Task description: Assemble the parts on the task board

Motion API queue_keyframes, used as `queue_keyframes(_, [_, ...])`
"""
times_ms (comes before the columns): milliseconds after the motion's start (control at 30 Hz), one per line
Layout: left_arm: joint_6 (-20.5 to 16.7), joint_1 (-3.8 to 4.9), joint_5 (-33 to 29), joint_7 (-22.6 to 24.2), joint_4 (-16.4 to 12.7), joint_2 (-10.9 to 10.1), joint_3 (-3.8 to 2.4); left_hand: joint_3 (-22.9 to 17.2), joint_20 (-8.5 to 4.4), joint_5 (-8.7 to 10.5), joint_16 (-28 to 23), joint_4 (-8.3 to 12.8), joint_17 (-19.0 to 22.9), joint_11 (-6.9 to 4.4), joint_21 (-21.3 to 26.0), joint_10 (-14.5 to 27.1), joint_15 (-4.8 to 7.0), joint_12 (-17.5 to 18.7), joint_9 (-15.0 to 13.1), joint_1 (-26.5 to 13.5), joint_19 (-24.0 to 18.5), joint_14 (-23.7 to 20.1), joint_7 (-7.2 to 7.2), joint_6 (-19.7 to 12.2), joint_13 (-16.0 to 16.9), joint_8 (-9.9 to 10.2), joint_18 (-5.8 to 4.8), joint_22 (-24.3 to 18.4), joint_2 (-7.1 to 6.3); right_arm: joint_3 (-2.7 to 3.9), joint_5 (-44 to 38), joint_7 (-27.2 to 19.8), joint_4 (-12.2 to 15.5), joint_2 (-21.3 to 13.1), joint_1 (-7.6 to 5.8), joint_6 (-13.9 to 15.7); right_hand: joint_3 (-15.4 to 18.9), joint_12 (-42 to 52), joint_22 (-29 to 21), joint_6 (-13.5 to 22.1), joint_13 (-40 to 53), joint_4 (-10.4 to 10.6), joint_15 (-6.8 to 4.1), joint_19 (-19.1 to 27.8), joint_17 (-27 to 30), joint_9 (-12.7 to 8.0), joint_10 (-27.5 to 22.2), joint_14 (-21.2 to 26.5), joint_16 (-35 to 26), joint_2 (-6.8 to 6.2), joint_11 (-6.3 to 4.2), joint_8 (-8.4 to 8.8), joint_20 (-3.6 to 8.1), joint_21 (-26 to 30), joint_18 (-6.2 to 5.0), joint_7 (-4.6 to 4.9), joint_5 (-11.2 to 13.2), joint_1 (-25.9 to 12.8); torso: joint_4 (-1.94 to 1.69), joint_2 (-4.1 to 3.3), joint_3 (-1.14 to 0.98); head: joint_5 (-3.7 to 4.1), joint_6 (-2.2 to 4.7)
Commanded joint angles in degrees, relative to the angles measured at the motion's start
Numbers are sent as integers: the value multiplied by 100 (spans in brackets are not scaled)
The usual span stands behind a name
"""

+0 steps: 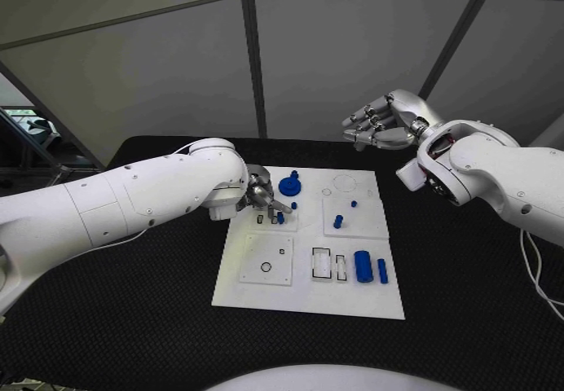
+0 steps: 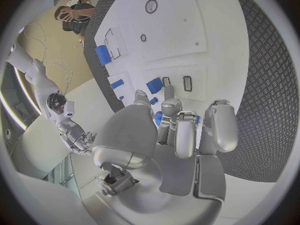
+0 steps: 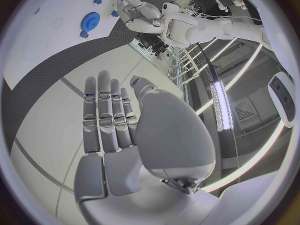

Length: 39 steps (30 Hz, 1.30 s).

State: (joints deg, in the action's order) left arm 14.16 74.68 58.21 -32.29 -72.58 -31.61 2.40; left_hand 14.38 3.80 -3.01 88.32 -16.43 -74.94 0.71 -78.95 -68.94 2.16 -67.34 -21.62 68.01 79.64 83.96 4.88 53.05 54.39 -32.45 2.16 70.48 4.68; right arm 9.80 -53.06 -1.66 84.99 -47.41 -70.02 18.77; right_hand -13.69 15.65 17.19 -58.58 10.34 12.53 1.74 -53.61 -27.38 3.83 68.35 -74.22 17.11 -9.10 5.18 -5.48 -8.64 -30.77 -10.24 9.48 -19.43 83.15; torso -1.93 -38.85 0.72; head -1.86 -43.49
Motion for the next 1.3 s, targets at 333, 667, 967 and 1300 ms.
queue_keyframes(333, [238, 9, 52, -7, 28, 71, 38, 19, -18, -11, 21, 23, -1236, -10, -37, -45, 58, -20, -42, 25, 49, 507, -28, 17, -3, -39, 183, 28, 67, 5, -20, 6, -24, 31, -11, -96, -29, -30, -20, -20, -17, -20, 24, -15, 10, 6, 42, -32, -63, 1, 11, 27, -31, 60, -21, 36, -80, -64, -3, 3, -4, 6, -21])
queue_keyframes(667, [98, 9, 52, 28, 20, 77, 40, -6, -30, -14, 26, 38, -1247, -25, -48, -67, 71, -27, -115, 93, 56, 512, -45, 20, 17, -93, 180, 55, 127, 4, -20, 25, -58, 54, -10, -142, -31, -34, -26, -24, -21, -21, 25, -18, 12, 6, 44, -34, -76, 1, 11, 28, -31, 69, -21, 36, -98, -68, -1, -4, -4, 14, -26])
queue_keyframes(967, [76, 9, 52, 43, 12, 111, 40, -30, -40, -15, 25, 55, -1247, -38, -46, -79, 81, -25, -192, 159, 52, 512, -60, 15, 24, -149, 181, 61, 179, 4, -37, 31, -98, 90, -10, -189, -33, -38, -31, -30, -24, -20, 27, -18, 14, 7, 45, -32, -88, 4, 12, 27, -33, 78, -20, 36, -109, -72, -5, -2, -4, 13, -44])
queue_keyframes(1300, [49, 8, 52, 57, 5, 126, 39, -100, -57, -18, 25, 120, -1249, -57, -51, -98, 98, -24, -339, 311, 53, 513, -79, -18, 42, -247, 179, 88, 256, 3, -75, 54, -140, 110, -9, -258, -45, -48, -43, -39, -31, -32, 29, -13, 18, 9, 44, -20, -119, 10, 11, 27, -35, 102, -19, 34, -133, -61, 2, -2, -4, 25, -58])
